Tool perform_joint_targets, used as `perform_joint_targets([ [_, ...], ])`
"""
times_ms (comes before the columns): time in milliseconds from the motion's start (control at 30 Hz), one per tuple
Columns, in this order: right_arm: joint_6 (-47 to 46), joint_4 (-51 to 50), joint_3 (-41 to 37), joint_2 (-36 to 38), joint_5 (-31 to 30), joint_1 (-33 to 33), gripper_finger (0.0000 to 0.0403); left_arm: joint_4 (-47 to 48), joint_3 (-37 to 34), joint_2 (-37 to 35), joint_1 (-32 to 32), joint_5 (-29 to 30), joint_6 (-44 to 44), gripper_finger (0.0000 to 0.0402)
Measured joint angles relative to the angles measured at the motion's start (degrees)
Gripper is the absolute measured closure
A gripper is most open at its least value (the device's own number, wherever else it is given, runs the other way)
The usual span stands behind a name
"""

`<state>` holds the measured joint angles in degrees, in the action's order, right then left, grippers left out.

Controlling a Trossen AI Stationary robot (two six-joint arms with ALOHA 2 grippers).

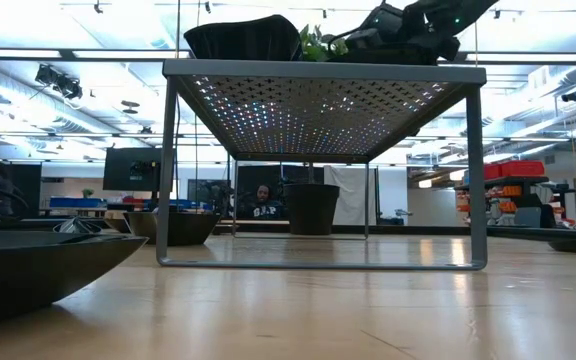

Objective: Pick & Place Mini shaped plates
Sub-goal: Put the black bowl on the shelf

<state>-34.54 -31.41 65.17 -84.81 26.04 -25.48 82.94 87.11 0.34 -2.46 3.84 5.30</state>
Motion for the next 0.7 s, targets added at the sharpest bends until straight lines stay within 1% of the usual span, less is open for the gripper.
perform_joint_targets([
  [167, -0.54, -0.25, 0.0, 0.01, 0.02, -1.41, 0.0403, 0.01, -0.01, 0.0, -0.02, 0.0, 0.02, 0.0378],
  [400, -0.55, -0.02, -0.21, 0.01, 0.39, -1.37, 0.0403, 0.0, -0.01, 0.0, -0.02, 0.0, 0.0, 0.0378],
  [600, -2.13, 2.73, -3.92, 0.01, 1.46, -1.37, 0.0403, 0.01, -0.02, 0.0, -0.01, 0.0, 0.01, 0.0378],
  [700, -2.48, 3.4, -4.28, 0.01, 1.51, -1.32, 0.0403, 0.0, -0.02, 0.0, 0.0, 0.0, 0.02, 0.0378],
])
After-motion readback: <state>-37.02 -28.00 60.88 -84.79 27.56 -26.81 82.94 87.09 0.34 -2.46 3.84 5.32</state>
